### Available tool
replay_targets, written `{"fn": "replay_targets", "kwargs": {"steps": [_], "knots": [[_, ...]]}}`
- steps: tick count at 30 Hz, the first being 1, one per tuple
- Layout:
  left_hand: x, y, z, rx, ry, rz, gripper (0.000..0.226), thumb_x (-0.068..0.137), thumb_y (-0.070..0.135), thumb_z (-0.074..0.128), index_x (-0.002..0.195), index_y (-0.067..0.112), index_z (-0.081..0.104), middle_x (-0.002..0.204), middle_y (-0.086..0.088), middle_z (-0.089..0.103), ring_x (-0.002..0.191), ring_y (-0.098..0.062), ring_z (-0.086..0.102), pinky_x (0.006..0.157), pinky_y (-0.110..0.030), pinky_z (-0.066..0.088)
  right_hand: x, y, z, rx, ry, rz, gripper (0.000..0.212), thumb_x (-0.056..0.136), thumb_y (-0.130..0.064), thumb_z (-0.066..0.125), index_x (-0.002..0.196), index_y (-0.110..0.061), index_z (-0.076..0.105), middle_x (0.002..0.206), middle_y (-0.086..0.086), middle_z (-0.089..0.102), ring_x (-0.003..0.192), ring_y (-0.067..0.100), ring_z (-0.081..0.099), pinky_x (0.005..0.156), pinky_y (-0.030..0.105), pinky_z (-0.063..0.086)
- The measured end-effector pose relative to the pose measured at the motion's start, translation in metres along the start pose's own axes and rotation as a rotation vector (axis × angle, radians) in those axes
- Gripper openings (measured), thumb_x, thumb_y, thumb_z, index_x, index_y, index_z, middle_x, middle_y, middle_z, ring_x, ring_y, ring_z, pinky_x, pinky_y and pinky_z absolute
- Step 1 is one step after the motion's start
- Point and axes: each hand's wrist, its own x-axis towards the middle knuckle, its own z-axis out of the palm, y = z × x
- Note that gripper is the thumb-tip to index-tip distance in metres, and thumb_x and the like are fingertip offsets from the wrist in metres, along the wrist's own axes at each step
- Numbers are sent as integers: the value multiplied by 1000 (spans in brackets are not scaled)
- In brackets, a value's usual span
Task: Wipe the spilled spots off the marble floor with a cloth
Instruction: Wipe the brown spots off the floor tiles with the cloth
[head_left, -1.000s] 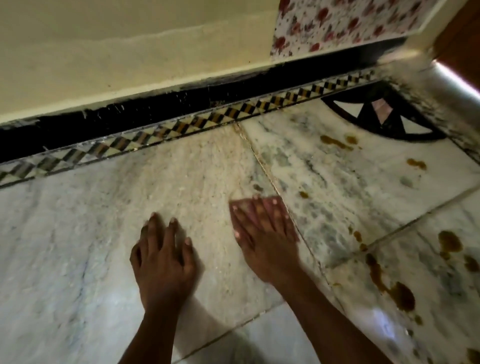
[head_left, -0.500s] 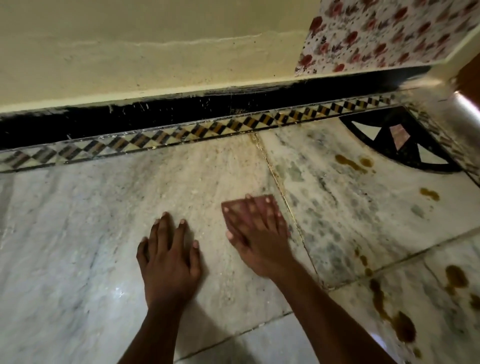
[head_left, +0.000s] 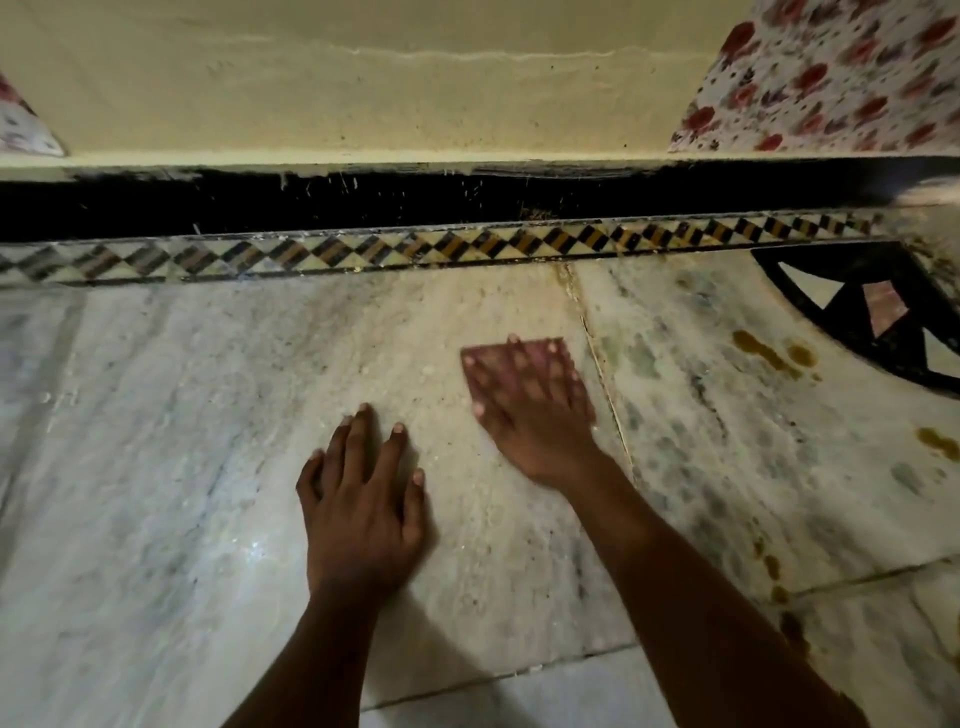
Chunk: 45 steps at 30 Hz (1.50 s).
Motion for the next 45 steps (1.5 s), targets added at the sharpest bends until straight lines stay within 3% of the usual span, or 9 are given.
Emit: {"fn": "replay_targets", "kwargs": {"steps": [5, 8, 16, 20, 23, 31, 35, 39, 45], "knots": [[1, 1, -1, -1, -22, -2, 63, 103, 52, 33, 159, 27, 47, 177, -7, 24, 164, -28, 22, 127, -55, 20, -49, 54, 3, 68, 196, 422, 56, 104, -70, 20, 154, -71, -5, 179, -10, -8, 163, 38, -12, 130, 62, -1], [0, 1, 0, 5, -27, -7, 62, 103, 52, 34, 159, 28, 46, 177, -7, 24, 164, -27, 21, 127, -55, 20, 17, 58, -19, 234, 265, 700, 58, 104, -68, 16, 157, -64, -4, 178, -2, -13, 162, 36, -22, 126, 66, -10], [1, 0, -2, -1, -30, -6, 65, 102, 54, 32, 158, 26, 49, 176, -8, 26, 162, -31, 25, 125, -57, 22, -24, 33, 1, -33, 141, 122, 57, 103, -72, 19, 151, -73, -12, 177, -13, -13, 162, 35, -21, 130, 60, -3], [1, 2, -3, -3, -41, -11, 65, 100, 53, 34, 157, 26, 50, 175, -9, 28, 161, -32, 27, 124, -57, 21, -65, 96, 3, 41, 241, 498, 63, 94, -79, 6, 155, -69, -2, 179, -7, -3, 164, 40, -6, 130, 63, 3], [2, 1, -1, -5, -23, -14, 63, 99, 50, 38, 155, 26, 51, 174, -9, 31, 160, -33, 29, 124, -56, 21, 1, 108, -19, 220, 335, 740, 63, 99, -76, 7, 159, -63, -4, 179, 1, -11, 162, 38, -20, 126, 66, -12], [2, 4, -2, -12, -7, -19, 64, 97, 52, 36, 153, 26, 54, 174, -8, 31, 160, -32, 29, 123, -57, 23, -28, 60, 2, -15, 166, 171, 55, 104, -71, 14, 153, -70, -10, 176, -12, -17, 161, 31, -27, 129, 56, -11], [2, 3, -3, 0, -20, -14, 64, 98, 51, 36, 153, 25, 54, 173, -10, 32, 159, -33, 31, 122, -58, 23, -91, 95, 19, 0, 293, 467, 57, 104, -73, 9, 158, -64, -7, 179, -6, -9, 163, 32, -16, 131, 61, 0], [1, 3, -2, 3, -31, -18, 63, 98, 51, 37, 154, 26, 51, 175, -8, 29, 160, -31, 27, 123, -57, 21, -16, 97, -13, 261, 349, 781, 54, 108, -63, 13, 159, -61, -5, 178, 1, -14, 162, 33, -22, 127, 61, -16], [1, 3, -4, -21, -16, -14, 65, 99, 53, 33, 156, 26, 50, 175, -9, 27, 161, -32, 25, 124, -58, 20, -37, 49, 20, -20, 269, 200, 52, 107, -65, 15, 146, -73, -19, 178, -11, -8, 164, 27, -18, 130, 55, -11]]}}
